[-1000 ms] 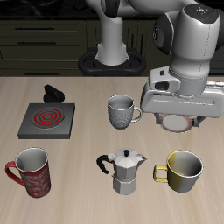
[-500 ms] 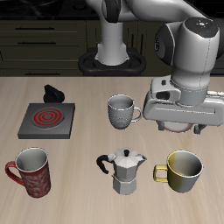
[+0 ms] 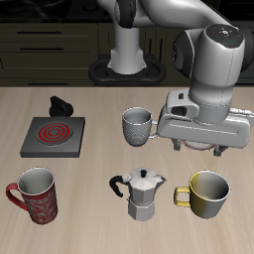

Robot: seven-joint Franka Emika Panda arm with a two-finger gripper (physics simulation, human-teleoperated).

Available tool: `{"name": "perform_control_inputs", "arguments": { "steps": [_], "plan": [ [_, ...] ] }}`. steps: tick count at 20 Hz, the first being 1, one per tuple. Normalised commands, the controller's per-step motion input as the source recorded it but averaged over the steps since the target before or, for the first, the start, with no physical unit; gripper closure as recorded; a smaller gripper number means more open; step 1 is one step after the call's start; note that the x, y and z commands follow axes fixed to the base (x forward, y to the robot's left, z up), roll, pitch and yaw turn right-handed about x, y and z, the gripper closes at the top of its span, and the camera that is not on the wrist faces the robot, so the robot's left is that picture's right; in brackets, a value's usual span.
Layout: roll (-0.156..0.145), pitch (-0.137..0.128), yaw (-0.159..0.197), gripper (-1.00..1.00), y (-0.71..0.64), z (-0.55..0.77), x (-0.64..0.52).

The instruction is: Place the white and yellow mug on the plate

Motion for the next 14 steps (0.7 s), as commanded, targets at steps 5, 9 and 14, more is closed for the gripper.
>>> {"name": "perform_control_inputs", "arguments": {
  "steps": [5,9,14],
  "plan": [
    [0.027,-0.011,-0.016,-1.0,0.14,-0.17,-0.1],
    [0.004,0.025,-0.053,-1.0,0.02,-0.14,0.03],
    [-0.038,0.02,-0.014,-1.0,-0.14,-0.15,0.04]
  ]
}}
